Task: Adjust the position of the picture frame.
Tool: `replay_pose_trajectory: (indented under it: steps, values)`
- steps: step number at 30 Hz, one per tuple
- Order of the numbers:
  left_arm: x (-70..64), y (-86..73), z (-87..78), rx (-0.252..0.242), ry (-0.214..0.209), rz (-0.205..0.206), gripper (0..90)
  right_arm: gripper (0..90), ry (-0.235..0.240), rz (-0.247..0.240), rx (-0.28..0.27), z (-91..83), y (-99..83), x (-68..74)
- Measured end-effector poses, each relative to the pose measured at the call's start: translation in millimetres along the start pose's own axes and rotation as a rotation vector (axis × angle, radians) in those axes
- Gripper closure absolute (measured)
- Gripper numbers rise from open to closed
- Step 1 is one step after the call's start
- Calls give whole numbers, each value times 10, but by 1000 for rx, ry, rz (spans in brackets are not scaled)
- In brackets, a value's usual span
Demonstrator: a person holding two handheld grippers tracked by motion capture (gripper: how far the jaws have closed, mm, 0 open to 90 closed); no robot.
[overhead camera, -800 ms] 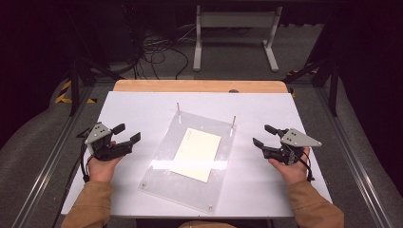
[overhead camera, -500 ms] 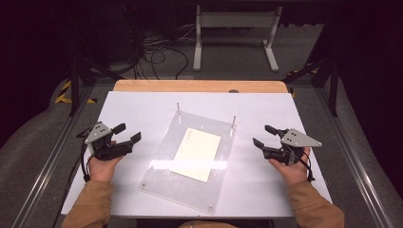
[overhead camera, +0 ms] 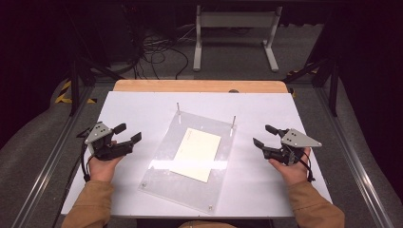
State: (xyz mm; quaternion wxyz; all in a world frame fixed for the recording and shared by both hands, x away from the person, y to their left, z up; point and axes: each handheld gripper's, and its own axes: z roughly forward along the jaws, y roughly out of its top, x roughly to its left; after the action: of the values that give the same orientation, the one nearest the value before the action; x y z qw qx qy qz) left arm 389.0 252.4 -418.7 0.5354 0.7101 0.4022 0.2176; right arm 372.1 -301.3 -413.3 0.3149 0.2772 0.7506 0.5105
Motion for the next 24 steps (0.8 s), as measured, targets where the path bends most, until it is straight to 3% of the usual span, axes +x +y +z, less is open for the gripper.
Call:
replay_pose_trajectory:
  steps: [13, 24]
  values:
    - [-8, -1, 3, 13, 0, 7, 242, 326, 1, -3, 0, 4, 3, 5]
    - [-35, -23, 32, 71, -8, 8, 288, 326, 7, -4, 4, 11, 2, 10]
